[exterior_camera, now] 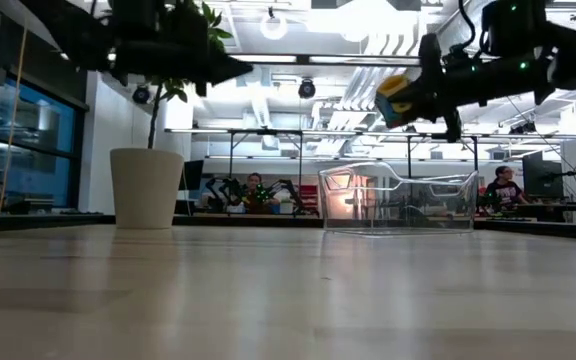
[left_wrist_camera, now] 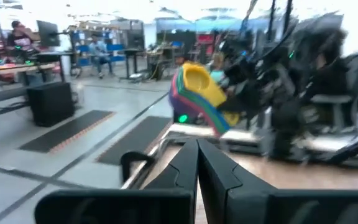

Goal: Nest measuring cups in basket
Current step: Put the nested measuring cups into the transparent bin

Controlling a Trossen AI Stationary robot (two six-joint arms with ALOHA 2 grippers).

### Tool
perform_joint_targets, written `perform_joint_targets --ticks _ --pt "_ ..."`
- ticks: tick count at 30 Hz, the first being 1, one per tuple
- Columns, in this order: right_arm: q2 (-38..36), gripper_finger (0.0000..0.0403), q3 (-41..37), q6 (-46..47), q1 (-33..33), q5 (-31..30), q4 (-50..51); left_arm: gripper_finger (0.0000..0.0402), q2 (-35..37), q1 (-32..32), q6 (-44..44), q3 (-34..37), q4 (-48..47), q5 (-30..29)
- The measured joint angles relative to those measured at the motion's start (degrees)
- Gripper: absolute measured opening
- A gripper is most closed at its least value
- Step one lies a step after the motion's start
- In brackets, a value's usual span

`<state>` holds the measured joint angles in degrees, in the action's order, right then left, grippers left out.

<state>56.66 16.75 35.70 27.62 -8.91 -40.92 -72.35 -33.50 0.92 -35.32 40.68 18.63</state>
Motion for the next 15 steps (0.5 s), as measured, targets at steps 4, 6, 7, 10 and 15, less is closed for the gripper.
perform_joint_targets --ticks 4,6,7,10,15 --pt "0.03 0.0053 0.0 9.21 5.54 4.14 0.49 0.0 -5.74 -1.82 1.44 -1.3 4.89 0.27" --pt "0.03 0.0053 0.0 17.75 7.49 8.09 0.22 0.0 -7.81 -2.26 8.5 -1.97 6.69 0.37" --pt "0.03 0.0053 0.0 22.43 8.1 9.32 -0.15 0.0 -8.6 -2.36 12.48 -2.15 6.43 0.37" --pt "0.09 0.0053 0.0 36.64 8.27 9.18 -0.11 0.0 -9.48 -1.98 24.04 -2.24 6.05 0.37" --pt "1.59 0.0053 0.33 50.01 3.36 -0.79 -0.2 0.0 -6.31 -0.29 39.88 -2.26 10.46 0.52"
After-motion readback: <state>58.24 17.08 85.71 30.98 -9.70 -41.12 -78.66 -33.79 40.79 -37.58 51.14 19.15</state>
